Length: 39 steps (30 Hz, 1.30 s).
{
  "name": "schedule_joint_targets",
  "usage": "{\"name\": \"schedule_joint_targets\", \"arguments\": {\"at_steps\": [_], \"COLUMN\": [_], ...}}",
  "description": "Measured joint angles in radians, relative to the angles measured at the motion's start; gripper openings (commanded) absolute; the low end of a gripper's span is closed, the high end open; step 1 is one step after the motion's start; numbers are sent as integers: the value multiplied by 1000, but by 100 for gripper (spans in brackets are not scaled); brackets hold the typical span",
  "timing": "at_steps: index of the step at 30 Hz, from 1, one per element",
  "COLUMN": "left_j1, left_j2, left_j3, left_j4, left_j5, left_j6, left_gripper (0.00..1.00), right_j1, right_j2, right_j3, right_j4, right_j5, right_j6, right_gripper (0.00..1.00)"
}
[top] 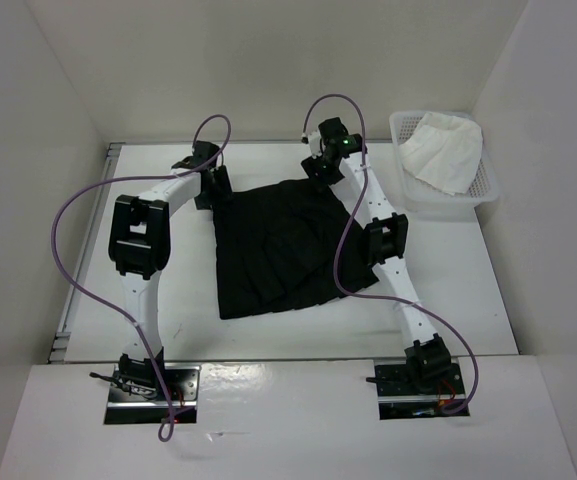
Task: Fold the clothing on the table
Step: Flatten the skirt out
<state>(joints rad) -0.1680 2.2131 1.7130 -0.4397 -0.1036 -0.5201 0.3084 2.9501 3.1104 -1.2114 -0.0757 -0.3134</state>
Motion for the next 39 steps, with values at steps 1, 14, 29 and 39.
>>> {"name": "schedule_joint_targets", "arguments": {"at_steps": [1, 14, 29, 39], "left_j1": [0, 0, 3, 3], "left_j2": [0, 3, -37, -56], "left_j3": [0, 0, -40, -43], "left_j4": [0, 18, 13, 3], "left_j5": [2, 8, -8, -15], "left_j6": [0, 17, 20, 17], "left_gripper": [70, 67, 67, 67], "right_j1": [0, 0, 1, 1], "right_j2": [0, 7, 9, -285], "right_j3": [0, 4, 4, -83], "right_j4": [0, 46, 66, -17], "right_j5": [-1, -15, -46, -40], "right_j6": [-1, -2, 10, 45], "right_gripper": [70, 70, 70, 71]}}
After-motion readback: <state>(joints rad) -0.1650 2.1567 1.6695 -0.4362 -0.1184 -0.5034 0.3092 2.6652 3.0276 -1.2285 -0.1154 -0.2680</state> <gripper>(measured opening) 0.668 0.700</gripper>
